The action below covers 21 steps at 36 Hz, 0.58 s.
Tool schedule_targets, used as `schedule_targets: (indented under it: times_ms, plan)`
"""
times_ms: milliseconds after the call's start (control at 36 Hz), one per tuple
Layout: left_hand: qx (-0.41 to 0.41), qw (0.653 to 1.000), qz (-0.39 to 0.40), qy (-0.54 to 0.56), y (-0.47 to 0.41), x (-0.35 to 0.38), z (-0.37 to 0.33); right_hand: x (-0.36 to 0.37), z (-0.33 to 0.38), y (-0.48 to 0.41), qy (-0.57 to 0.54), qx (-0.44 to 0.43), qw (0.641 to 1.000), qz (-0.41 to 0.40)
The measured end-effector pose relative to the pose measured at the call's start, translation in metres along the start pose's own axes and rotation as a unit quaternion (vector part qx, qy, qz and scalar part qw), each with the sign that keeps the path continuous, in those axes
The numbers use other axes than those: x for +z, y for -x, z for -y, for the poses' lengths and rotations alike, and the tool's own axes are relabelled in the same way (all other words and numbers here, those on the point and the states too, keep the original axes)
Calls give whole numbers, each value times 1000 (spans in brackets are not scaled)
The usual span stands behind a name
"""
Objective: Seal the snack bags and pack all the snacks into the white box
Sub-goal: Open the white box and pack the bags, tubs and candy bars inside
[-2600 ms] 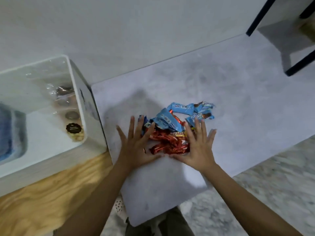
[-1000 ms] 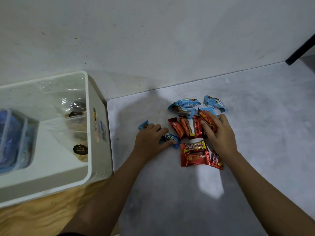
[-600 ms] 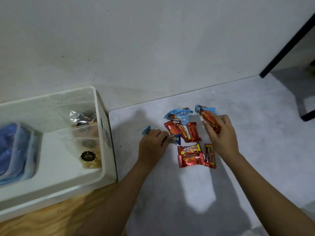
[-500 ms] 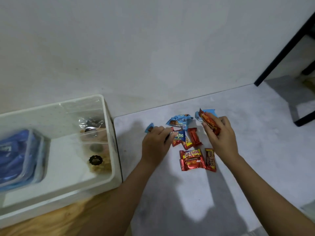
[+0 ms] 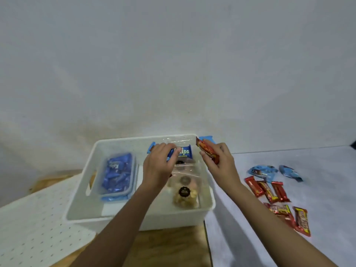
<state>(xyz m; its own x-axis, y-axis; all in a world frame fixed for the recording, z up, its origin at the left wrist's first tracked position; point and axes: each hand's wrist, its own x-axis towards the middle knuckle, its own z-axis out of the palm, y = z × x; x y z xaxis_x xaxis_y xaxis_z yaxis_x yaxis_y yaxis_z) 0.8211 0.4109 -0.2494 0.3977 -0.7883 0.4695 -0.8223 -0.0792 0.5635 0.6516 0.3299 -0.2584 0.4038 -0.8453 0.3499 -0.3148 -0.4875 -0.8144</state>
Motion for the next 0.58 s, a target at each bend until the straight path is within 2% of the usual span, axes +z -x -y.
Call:
schedule_targets:
  times_ms: [83, 278, 444, 528, 583]
  plan:
    - [-73, 997, 7, -35, 18, -19, 33, 47, 18, 4, -28, 3, 998, 50]
    - [-101, 995, 22, -14, 54, -38, 92, 125, 30, 12, -27, 44, 991, 120]
    - [-128, 982, 137, 23, 43, -44, 106, 145, 23, 11, -28, 109, 978, 178]
    - [-136, 963, 228, 49, 40, -51, 111, 129, 25, 8, -40, 137, 965, 218]
    - [-107, 950, 290, 51, 38, -52, 111, 116, 26, 4, -31, 139, 958, 250]
